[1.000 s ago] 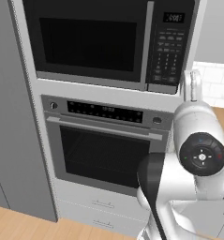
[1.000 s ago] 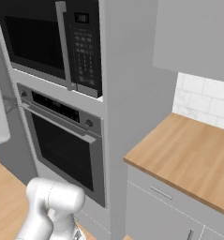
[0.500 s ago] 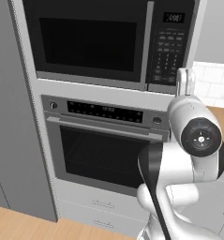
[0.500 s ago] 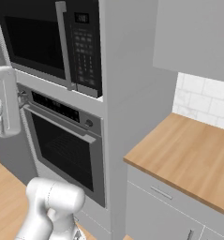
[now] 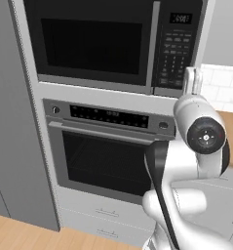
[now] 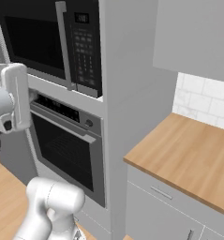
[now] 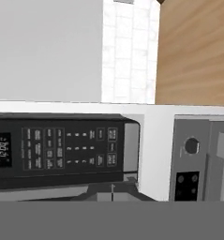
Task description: Open the microwave, place the bowl with waffle inside the microwave, then close the microwave door and turn it on.
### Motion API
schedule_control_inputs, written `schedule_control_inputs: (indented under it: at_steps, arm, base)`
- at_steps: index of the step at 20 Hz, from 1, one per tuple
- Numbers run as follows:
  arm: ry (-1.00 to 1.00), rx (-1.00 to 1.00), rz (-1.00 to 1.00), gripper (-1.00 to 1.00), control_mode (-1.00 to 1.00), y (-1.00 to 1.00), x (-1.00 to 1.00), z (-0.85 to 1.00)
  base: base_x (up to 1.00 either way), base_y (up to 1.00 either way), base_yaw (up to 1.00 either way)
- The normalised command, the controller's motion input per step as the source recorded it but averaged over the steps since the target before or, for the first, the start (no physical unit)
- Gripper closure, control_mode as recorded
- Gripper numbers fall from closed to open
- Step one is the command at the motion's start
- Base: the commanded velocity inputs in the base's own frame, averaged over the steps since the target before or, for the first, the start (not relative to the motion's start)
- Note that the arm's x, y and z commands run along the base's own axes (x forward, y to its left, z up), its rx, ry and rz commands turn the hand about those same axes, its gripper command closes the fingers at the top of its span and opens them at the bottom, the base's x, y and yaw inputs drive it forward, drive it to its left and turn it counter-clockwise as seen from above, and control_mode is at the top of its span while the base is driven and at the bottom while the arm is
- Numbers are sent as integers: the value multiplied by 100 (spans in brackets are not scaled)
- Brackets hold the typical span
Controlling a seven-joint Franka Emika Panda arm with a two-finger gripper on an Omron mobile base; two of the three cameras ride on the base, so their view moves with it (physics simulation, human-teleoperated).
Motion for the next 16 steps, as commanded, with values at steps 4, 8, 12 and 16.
schedule_control_inputs:
  at_steps: [4, 8, 12, 16]
  arm:
    - [0, 2, 0, 100, -100, 0, 44, 0]
    - [0, 0, 0, 100, -100, -2, 43, 0]
    - [0, 2, 0, 100, -100, -10, 45, 0]
    - [-1, 1, 0, 100, -100, -21, 44, -5]
  base:
    - [0, 0, 0]
    - [0, 0, 0]
    - [0, 0, 0]
    - [0, 0, 0]
